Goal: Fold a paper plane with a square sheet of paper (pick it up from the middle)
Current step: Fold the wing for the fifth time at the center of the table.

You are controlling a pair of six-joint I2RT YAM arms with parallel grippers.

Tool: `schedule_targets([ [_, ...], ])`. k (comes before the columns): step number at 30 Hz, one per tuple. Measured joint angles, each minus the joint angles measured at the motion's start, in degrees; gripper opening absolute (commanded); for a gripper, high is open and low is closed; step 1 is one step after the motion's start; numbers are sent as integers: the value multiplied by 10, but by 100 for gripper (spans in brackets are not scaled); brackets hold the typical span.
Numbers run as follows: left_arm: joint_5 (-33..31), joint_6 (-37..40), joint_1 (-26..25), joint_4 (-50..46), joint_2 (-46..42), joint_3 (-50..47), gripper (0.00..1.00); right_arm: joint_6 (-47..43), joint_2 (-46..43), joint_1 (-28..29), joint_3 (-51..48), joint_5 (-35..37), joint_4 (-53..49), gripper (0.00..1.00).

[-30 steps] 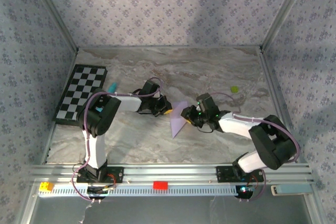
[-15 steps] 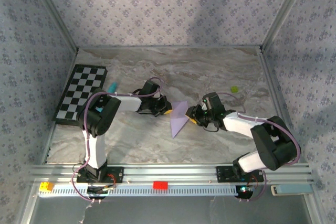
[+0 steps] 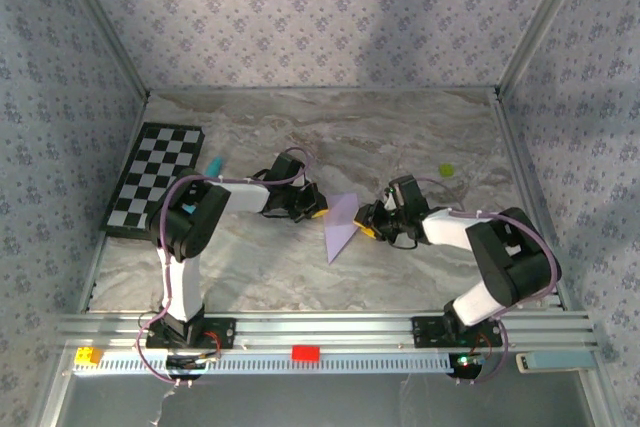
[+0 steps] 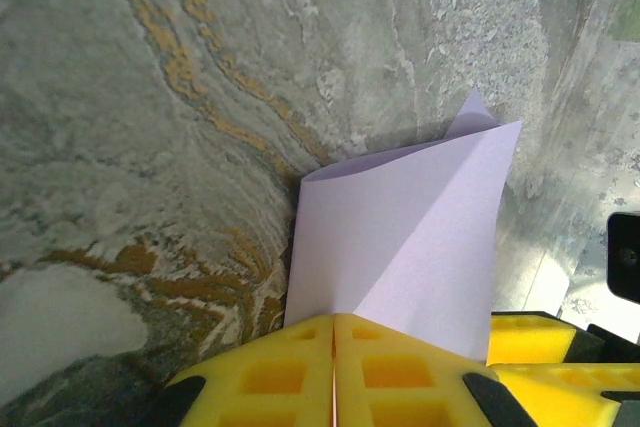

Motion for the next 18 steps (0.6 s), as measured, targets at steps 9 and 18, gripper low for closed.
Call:
schedule_targets([
  [9,0,2,0,-9,0,4,8,-47,51,-23,45,-61,23,29],
  [18,0,6,0,-13,0,6,8,-103,96,-52,81,-126,21,30],
])
